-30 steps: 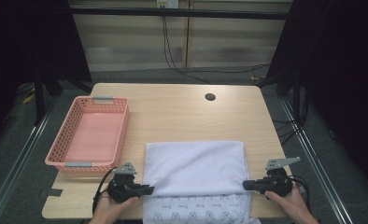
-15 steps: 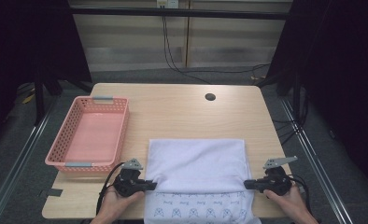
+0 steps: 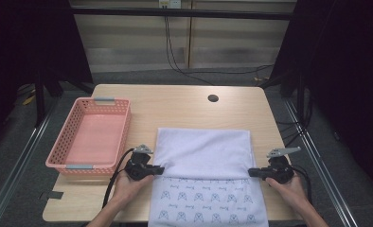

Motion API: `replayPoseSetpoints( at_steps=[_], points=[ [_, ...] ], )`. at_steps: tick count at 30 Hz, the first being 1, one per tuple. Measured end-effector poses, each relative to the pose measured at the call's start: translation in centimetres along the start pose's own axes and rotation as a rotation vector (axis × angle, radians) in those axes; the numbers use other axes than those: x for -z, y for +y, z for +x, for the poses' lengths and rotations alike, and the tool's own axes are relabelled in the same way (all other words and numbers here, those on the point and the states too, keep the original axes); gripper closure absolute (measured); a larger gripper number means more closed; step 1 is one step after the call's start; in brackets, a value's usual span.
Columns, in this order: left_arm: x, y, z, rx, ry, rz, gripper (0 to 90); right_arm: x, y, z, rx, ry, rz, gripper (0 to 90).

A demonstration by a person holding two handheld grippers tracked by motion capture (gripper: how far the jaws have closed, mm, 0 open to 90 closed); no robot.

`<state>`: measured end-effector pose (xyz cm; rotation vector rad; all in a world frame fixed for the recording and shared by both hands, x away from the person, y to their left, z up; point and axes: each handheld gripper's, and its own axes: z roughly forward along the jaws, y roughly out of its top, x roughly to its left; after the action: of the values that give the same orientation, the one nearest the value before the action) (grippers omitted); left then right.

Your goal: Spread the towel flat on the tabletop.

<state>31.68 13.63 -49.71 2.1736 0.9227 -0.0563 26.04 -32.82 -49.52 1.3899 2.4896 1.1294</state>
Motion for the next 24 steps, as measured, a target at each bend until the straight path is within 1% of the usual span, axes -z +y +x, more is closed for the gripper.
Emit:
replayPoseSetpoints(
  at_steps=[1, 3, 6, 8, 10, 11, 12, 13, 14, 15, 16, 18, 19, 20, 21, 22, 24],
  points=[
    [-0.1, 0.3, 0.2, -0.003, 0.004, 0.009, 87.3, -0.1, 0.2, -0.2, -0.005, -0.001, 0.002, 87.6],
    [-0.3, 1.0, 0.5, -0.005, 0.029, 0.020, 87.4, -0.4, 0.7, -0.6, -0.012, -0.006, -0.004, 87.6],
    [-0.8, 1.7, 1.1, 0.002, 0.054, 0.008, 87.4, -0.9, 1.5, -1.3, -0.021, -0.018, -0.006, 87.6],
    [-0.9, 2.0, 1.6, 0.016, 0.053, 0.001, 87.4, -1.2, 1.9, -1.7, -0.015, -0.026, -0.012, 87.6],
    [-1.2, 2.6, 2.0, 0.012, 0.071, 0.003, 87.4, -1.5, 2.4, -2.1, -0.020, -0.026, -0.015, 87.7],
    [-1.4, 2.8, 2.1, 0.017, 0.086, -0.010, 87.4, -1.6, 2.6, -2.2, -0.024, -0.031, -0.016, 87.6],
    [-1.6, 3.0, 2.2, 0.010, 0.096, -0.011, 87.4, -1.8, 2.9, -2.5, -0.026, -0.031, -0.018, 87.6],
    [-1.7, 3.4, 2.4, 0.009, 0.099, -0.008, 87.4, -1.9, 3.2, -2.7, -0.025, -0.034, -0.013, 87.6],
    [-1.9, 3.6, 2.6, 0.018, 0.104, -0.010, 87.4, -2.0, 3.4, -2.9, -0.020, -0.036, -0.017, 87.6],
    [-2.0, 3.8, 2.9, 0.027, 0.110, -0.021, 87.4, -2.2, 3.5, -3.3, -0.023, -0.026, -0.026, 87.6],
    [-2.1, 4.0, 3.1, 0.040, 0.104, -0.025, 87.4, -2.3, 3.6, -3.6, -0.035, -0.020, -0.035, 87.6],
    [-2.4, 4.4, 3.5, 0.044, 0.106, -0.021, 87.4, -2.5, 4.0, -4.1, -0.045, -0.026, -0.037, 87.6],
    [-2.5, 4.7, 3.6, 0.039, 0.118, -0.024, 87.4, -2.6, 4.2, -4.2, -0.045, -0.032, -0.039, 87.6],
    [-2.6, 4.9, 3.8, 0.030, 0.124, -0.015, 87.4, -2.7, 4.4, -4.3, -0.049, -0.038, -0.034, 87.6],
    [-2.8, 5.4, 3.8, 0.014, 0.147, -0.007, 87.4, -2.9, 4.7, -4.5, -0.044, -0.045, -0.035, 87.6],
    [-2.9, 5.6, 4.0, 0.016, 0.143, 0.000, 87.4, -3.1, 5.0, -4.8, -0.045, -0.047, -0.039, 87.6],
    [-3.2, 6.3, 4.4, 0.029, 0.152, 0.007, 87.4, -3.4, 5.5, -5.3, -0.054, -0.051, -0.046, 87.7]
  ],
)
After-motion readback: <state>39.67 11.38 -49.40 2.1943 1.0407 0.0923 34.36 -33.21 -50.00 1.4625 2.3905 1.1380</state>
